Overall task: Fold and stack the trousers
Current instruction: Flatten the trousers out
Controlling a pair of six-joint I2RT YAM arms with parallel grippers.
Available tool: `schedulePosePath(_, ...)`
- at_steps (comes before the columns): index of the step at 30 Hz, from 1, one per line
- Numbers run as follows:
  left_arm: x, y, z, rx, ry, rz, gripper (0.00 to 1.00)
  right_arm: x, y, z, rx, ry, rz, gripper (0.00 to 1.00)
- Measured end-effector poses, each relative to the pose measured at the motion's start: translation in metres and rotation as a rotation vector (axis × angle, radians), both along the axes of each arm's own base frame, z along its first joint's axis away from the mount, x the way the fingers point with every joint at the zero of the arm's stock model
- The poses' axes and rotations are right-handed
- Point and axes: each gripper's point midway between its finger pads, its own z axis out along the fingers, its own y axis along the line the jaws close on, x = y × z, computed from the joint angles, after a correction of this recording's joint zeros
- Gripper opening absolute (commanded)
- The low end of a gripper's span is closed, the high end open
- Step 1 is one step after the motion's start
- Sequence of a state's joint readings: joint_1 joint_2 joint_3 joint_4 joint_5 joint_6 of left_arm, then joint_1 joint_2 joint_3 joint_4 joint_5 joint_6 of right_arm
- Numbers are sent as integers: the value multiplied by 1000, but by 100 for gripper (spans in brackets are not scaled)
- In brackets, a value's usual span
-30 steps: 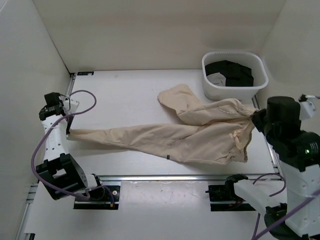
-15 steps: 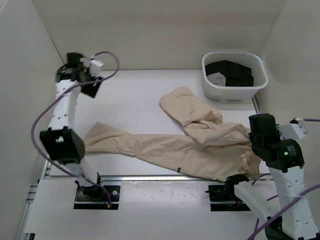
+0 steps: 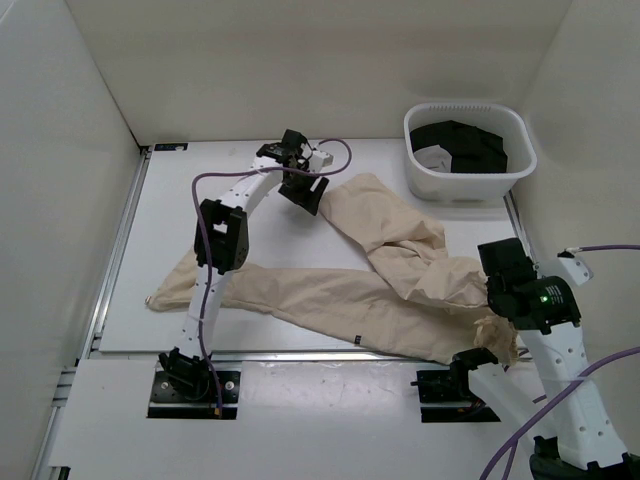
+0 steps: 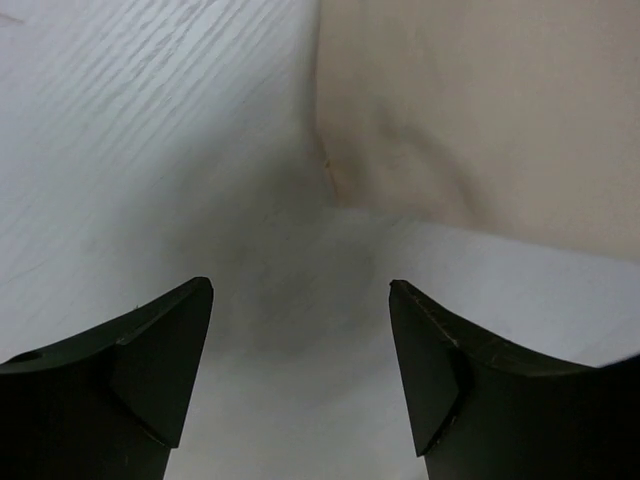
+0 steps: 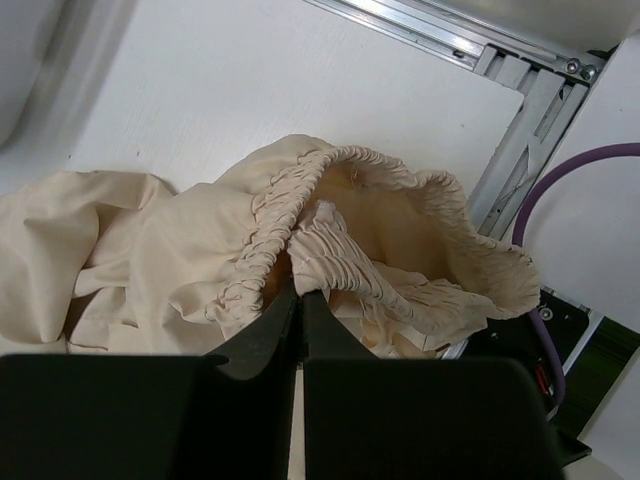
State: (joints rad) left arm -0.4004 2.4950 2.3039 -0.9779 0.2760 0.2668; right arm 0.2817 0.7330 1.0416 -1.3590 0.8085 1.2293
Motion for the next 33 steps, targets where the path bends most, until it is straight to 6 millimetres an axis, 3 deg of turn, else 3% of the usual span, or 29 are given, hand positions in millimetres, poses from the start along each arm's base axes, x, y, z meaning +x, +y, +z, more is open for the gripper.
schedulePosePath(3,-1,-16,-9,-19,4,12,88,-1,1,-7,0,27,3,0)
schedulePosePath(7,7,-33,-1,-61,-34,32,88,0,4,-15,6,62,10,0)
schedulePosePath(12,11,-44,2,-98,-51,42,92,-1,6,-19,14,75,14,0)
schedulePosePath(15,14,-49,-2,-121,-49,41,89,-2,6,-23,12,85,14,0)
schedulePosePath(16,15,-50,-6,-124,-45,41,84,-2,6,-23,12,90,14,0)
schedulePosePath(19,22,-53,-18,-126,-57,45,25,-1,6,-24,8,98,13,0)
schedulePosePath(20,23,-53,-18,-126,-62,45,14,-1,6,-23,6,98,13,0)
schedulePosePath(24,22,-48,-24,-86,-79,47,14,6,2,-3,-11,43,4,0)
schedulePosePath(27,15,-26,-22,-30,-89,72,14,14,-1,28,-22,-41,-2,0)
schedulePosePath(29,4,11,-16,36,-73,112,14,18,-4,52,-28,-107,-8,0)
schedulePosePath(31,-3,65,3,88,-64,182,14,19,-6,70,-30,-164,-17,0)
schedulePosePath(33,-2,139,40,116,-102,299,14,17,-9,80,-30,-202,-24,0)
